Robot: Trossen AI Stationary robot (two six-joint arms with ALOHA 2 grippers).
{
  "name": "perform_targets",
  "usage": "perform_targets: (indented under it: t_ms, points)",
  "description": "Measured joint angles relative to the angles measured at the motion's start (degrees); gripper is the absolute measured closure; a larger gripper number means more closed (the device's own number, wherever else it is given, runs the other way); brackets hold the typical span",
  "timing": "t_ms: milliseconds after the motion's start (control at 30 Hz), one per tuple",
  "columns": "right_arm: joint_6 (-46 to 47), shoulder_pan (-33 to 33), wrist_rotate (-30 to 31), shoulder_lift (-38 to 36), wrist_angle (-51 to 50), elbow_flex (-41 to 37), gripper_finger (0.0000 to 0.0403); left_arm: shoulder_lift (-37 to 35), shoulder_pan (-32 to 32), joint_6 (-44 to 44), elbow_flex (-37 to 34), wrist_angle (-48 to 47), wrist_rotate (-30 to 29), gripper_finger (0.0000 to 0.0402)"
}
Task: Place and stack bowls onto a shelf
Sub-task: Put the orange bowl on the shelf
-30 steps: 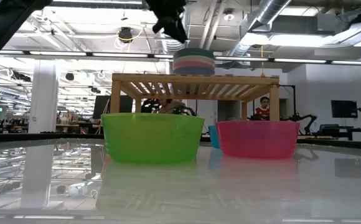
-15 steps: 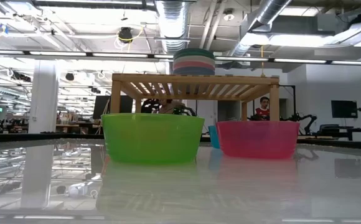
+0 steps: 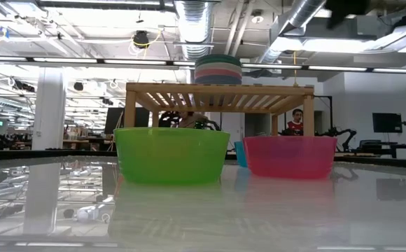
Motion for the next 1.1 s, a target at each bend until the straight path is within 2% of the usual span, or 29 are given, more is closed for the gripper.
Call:
perform_targets:
  t_ms: [133, 233, 467, 600, 733, 933, 1100]
  points:
    - [8.3, 5.6, 1.2, -2.0, 0.6, -6.5, 0.0148, -1.7, -7.0, 0.2, -15.0, 7.8, -5.6, 0.0278]
    - [13.0, 9.2, 3.5, -3.0, 0.7, -10.1, 0.0148, -1.8, -10.5, 1.9, -25.3, 16.3, -7.8, 0.0278]
    - [19.4, 13.1, 6.0, -4.4, 0.9, -13.5, 0.0148, 0.5, -12.5, 14.1, -41.6, 31.7, -10.2, 0.0278]
    - [19.6, 13.7, 6.0, -4.7, 1.4, -13.9, 0.0148, 3.0, -11.1, 17.1, -46.7, 39.3, -11.9, 0.0278]
    - [19.6, 14.0, 5.9, -4.7, 2.1, -14.0, 0.0148, 7.1, -9.8, 18.5, -49.4, 44.9, -7.6, 0.0278]
    - [19.4, 14.4, 5.8, -4.7, 2.3, -14.0, 0.0148, 15.7, -9.1, 22.5, -50.5, 48.3, -7.6, 0.0278]
    - [19.1, 14.4, 5.8, -4.7, 2.2, -14.0, 0.0148, 21.6, -7.5, 21.7, -50.4, 49.3, -7.0, 0.0278]
